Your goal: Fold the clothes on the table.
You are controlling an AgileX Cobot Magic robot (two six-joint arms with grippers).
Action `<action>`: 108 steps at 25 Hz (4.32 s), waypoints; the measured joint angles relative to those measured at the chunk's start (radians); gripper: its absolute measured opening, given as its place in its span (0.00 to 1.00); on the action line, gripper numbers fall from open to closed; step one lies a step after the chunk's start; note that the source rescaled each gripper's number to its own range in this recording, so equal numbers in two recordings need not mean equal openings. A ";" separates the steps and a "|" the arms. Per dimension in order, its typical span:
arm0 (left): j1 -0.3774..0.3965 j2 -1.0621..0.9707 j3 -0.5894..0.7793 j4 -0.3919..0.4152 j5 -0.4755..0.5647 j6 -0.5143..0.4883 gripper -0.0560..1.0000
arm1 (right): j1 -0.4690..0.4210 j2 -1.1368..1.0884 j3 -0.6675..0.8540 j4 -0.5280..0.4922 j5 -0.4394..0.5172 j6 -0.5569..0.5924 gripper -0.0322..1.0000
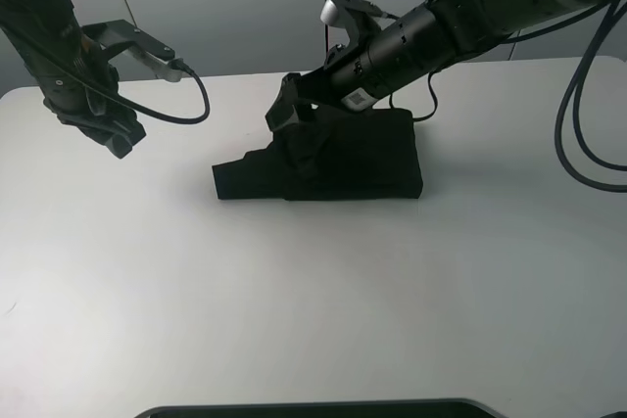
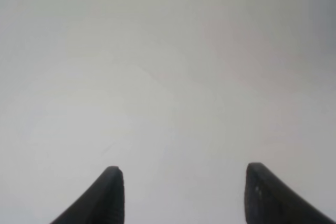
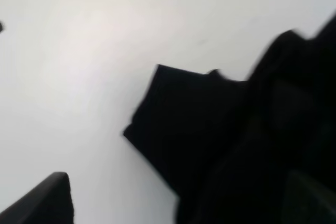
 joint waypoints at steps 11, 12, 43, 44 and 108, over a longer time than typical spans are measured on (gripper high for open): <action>0.000 -0.022 0.000 0.000 0.003 0.002 0.70 | -0.105 0.003 0.000 -0.282 0.038 0.277 0.80; 0.000 -0.040 0.000 0.001 0.003 0.002 0.70 | -0.105 0.025 0.000 -0.228 0.050 0.248 0.80; 0.000 -0.951 -0.002 0.295 -0.020 -0.138 0.70 | 0.166 0.227 0.000 0.587 0.135 -0.382 0.79; 0.000 -0.974 -0.002 0.292 -0.020 -0.140 0.70 | 0.169 0.227 0.000 0.587 0.135 -0.392 0.79; 0.010 -1.808 0.632 -0.157 0.283 -0.257 0.70 | -0.615 -1.952 0.653 -0.950 0.575 0.793 0.78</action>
